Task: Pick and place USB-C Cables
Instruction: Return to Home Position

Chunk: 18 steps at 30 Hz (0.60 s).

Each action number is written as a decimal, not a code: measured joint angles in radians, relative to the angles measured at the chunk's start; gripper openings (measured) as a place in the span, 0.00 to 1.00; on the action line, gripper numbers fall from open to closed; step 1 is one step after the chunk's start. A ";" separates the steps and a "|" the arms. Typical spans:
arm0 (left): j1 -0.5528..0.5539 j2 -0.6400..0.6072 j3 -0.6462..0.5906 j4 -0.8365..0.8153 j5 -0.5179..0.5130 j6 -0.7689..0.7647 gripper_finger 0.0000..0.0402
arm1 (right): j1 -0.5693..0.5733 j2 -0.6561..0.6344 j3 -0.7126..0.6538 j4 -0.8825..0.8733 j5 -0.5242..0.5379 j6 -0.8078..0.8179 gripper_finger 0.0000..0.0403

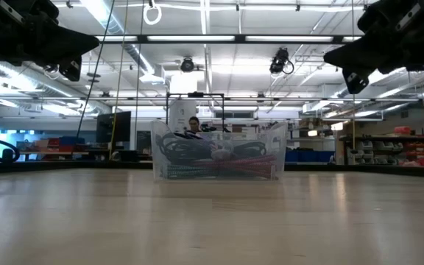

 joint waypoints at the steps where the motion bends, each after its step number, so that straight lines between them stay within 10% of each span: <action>1: 0.000 0.000 0.000 -0.002 0.000 0.000 0.02 | -0.002 -0.024 -0.012 0.000 0.000 0.002 0.01; 18: -0.001 -0.183 0.000 -0.187 -0.001 -0.046 0.02 | -0.007 -0.263 -0.069 -0.160 0.016 0.026 0.01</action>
